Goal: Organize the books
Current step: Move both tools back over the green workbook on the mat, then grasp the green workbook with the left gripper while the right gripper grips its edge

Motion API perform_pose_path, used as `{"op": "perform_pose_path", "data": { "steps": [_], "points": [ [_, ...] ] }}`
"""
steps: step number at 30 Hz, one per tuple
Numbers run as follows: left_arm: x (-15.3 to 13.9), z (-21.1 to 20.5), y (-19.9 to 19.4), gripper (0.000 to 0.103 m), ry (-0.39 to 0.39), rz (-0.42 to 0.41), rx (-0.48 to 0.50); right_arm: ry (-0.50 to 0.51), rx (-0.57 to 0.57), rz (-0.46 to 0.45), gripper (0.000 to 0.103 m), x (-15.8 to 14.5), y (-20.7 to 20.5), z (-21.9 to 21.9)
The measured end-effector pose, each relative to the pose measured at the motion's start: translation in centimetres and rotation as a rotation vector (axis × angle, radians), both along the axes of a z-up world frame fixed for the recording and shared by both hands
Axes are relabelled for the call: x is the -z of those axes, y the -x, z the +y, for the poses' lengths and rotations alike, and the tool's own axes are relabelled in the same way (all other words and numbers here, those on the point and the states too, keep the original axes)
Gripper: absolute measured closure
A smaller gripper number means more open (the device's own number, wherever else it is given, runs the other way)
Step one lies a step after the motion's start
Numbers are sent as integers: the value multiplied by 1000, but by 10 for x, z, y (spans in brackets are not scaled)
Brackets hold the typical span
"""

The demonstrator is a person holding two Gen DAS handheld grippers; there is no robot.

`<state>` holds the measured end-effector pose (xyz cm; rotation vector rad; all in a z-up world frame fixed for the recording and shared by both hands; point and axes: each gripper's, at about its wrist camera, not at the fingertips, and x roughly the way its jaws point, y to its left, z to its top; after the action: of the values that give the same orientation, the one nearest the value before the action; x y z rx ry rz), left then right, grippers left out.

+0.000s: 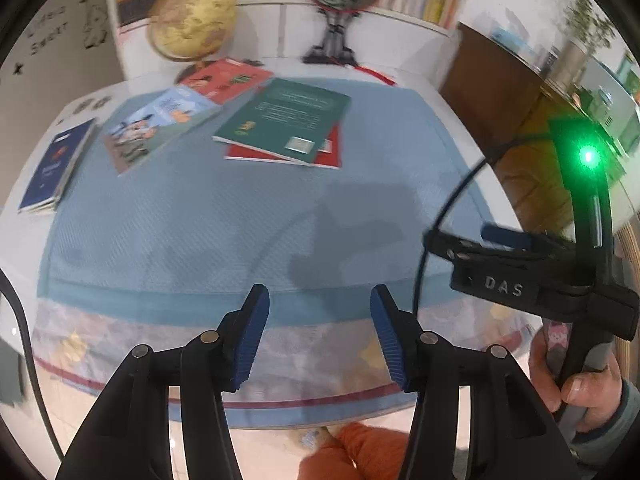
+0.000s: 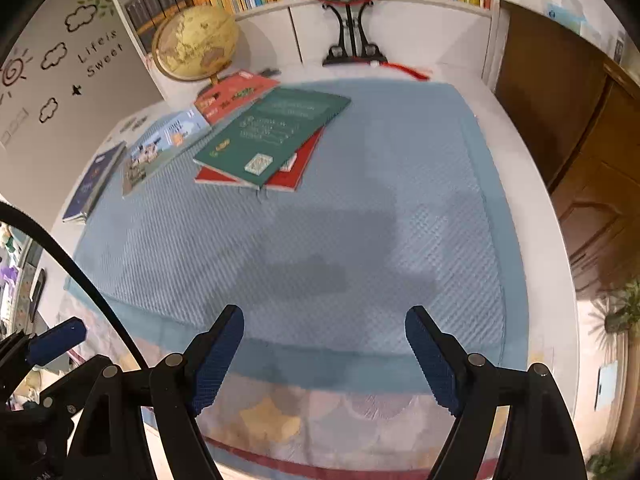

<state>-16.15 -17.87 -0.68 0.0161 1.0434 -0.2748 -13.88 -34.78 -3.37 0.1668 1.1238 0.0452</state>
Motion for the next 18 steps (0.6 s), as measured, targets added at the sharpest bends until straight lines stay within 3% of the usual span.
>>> {"op": "perform_pose_path", "data": {
  "steps": [4, 5, 12, 18],
  "points": [
    [3, 31, 3, 53, -23, -40, -28, 29, -37, 158, 21, 32, -7, 17],
    [4, 36, 1, 53, -27, -43, -33, 26, -42, 151, 25, 35, -5, 20],
    [3, 66, -38, 53, 47, -33, -67, 18, -47, 103, 25, 23, -12, 27],
    [0, 81, -101, 53, 89, -51, -113, 8, -82, 50, 25, 14, -65, 30]
  ]
}}
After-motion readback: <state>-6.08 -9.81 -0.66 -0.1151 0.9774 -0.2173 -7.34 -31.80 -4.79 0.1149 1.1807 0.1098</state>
